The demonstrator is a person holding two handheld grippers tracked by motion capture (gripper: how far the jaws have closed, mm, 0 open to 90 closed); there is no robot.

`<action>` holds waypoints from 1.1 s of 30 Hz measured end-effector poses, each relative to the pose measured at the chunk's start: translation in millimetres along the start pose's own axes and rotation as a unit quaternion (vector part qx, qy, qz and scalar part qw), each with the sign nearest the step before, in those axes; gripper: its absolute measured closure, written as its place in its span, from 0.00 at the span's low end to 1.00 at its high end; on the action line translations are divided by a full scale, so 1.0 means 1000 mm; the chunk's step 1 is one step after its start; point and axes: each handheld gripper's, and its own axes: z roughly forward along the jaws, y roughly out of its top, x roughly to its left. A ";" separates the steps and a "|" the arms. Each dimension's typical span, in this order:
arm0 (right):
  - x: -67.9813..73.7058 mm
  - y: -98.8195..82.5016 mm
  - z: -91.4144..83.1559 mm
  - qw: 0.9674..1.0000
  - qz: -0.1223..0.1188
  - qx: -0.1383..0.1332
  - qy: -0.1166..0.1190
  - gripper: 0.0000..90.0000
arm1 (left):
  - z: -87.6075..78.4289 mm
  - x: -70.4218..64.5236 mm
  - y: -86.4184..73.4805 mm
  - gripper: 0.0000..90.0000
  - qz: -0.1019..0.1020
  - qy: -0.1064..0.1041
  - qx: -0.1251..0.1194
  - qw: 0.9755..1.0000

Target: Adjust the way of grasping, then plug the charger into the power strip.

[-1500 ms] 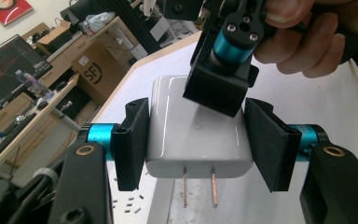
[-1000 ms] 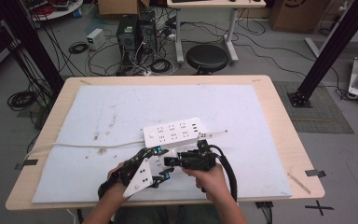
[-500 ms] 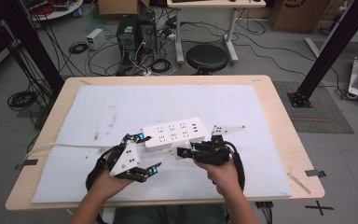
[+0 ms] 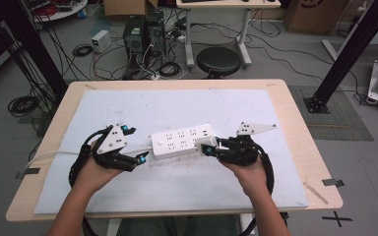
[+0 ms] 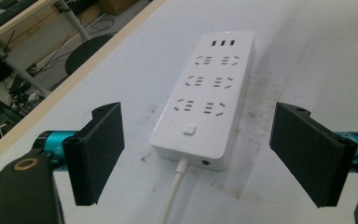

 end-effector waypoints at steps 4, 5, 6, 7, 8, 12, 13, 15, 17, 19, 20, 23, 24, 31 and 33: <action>-0.004 0.002 0.000 1.000 -0.016 0.010 -0.007 0.70 | -0.003 0.005 -0.001 0.20 -0.008 0.003 0.000 1.000; -0.005 0.003 0.000 1.000 -0.020 0.014 -0.014 0.70 | -0.002 0.007 -0.002 0.20 -0.019 0.002 -0.004 1.000; -0.006 0.006 0.003 0.999 -0.034 0.026 -0.019 0.70 | -0.002 0.008 -0.002 0.20 -0.017 0.001 -0.001 1.000; -0.006 0.008 0.005 0.998 -0.046 0.030 -0.026 0.70 | -0.002 0.008 -0.002 0.20 -0.021 0.002 -0.001 1.000; -0.006 0.010 0.007 0.998 -0.051 0.035 -0.028 0.70 | -0.002 0.008 -0.002 0.20 -0.022 0.002 -0.001 1.000; -0.005 0.018 0.016 0.993 -0.088 0.048 -0.063 0.70 | -0.003 0.007 -0.004 0.20 -0.026 0.001 -0.003 1.000; -0.004 0.019 0.019 0.990 -0.100 0.052 -0.081 0.70 | -0.002 0.007 -0.005 0.20 -0.030 0.002 -0.003 1.000; -0.005 0.023 0.025 0.986 -0.113 0.064 -0.102 0.70 | -0.002 0.007 -0.007 0.20 -0.035 0.003 0.000 0.999; -0.008 0.027 0.033 0.981 -0.127 0.080 -0.124 0.70 | -0.002 0.006 -0.008 0.20 -0.035 0.006 0.001 0.999; -0.013 0.030 0.038 0.976 -0.142 0.096 -0.137 0.70 | -0.004 0.005 -0.009 0.20 -0.037 0.006 -0.001 0.999; -0.014 0.032 0.041 0.972 -0.152 0.107 -0.146 0.70 | -0.005 0.005 -0.010 0.20 -0.036 0.007 0.000 0.999; -0.020 0.037 0.044 0.966 -0.165 0.127 -0.153 0.70 | -0.006 0.004 -0.012 0.20 -0.037 0.005 0.005 0.999; -0.021 0.039 0.045 0.964 -0.171 0.137 -0.154 0.70 | -0.006 0.004 -0.013 0.20 -0.037 0.005 0.006 0.999; -0.038 0.055 0.057 0.950 -0.191 0.205 -0.134 0.70 | -0.004 0.002 -0.016 0.20 -0.038 0.004 0.010 0.999; -0.043 0.058 0.062 0.945 -0.200 0.225 -0.127 0.70 | -0.005 0.002 -0.016 0.20 -0.037 0.003 0.009 0.999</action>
